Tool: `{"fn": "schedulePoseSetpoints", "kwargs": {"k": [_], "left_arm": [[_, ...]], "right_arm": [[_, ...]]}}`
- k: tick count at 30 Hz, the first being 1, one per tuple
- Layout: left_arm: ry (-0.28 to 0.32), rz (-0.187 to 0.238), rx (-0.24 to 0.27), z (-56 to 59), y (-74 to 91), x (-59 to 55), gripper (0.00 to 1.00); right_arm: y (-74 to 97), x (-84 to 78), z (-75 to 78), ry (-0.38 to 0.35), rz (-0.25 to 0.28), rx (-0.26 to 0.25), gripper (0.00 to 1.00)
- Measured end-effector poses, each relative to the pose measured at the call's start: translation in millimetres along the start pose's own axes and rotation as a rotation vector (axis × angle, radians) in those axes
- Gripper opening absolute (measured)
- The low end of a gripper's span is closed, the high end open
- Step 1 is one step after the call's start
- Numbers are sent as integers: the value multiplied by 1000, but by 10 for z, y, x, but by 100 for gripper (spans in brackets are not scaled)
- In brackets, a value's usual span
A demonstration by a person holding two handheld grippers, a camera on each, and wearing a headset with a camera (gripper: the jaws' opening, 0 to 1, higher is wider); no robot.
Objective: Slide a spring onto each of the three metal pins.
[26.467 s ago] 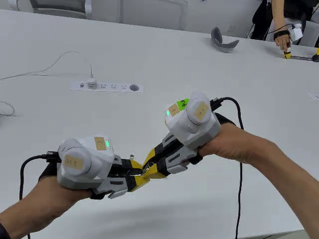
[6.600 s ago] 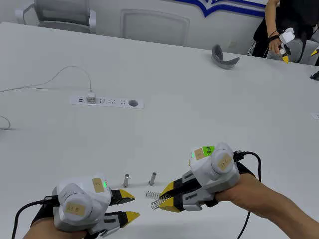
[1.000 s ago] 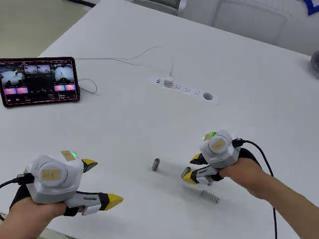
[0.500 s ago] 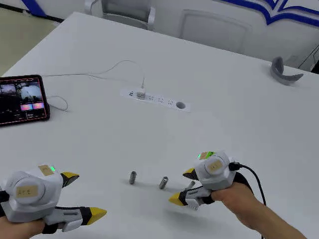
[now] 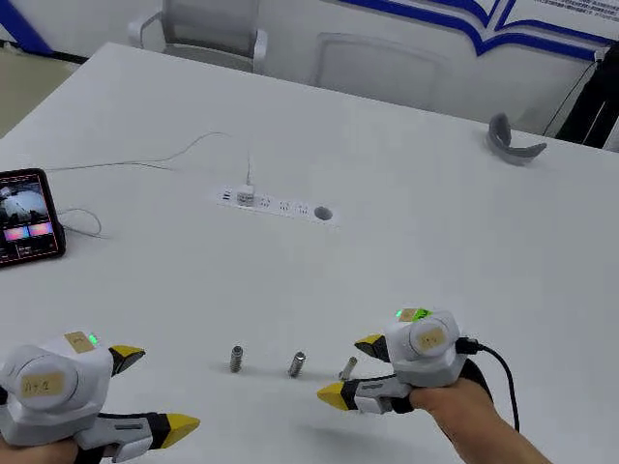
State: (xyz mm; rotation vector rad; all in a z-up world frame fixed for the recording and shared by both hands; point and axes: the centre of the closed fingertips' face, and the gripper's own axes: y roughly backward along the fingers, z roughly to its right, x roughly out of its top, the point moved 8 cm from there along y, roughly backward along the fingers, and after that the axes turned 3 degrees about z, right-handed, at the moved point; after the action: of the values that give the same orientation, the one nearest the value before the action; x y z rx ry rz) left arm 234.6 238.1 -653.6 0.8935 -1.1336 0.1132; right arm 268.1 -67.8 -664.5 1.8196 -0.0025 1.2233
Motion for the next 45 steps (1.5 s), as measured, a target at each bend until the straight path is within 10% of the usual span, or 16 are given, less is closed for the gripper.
{"fn": "schedulePoseSetpoints", "kwargs": {"k": [45], "left_arm": [[-20,0,-13,77,-46,65,74]], "right_arm": [[552,-663,-222,-310,162,-118,75]]}}
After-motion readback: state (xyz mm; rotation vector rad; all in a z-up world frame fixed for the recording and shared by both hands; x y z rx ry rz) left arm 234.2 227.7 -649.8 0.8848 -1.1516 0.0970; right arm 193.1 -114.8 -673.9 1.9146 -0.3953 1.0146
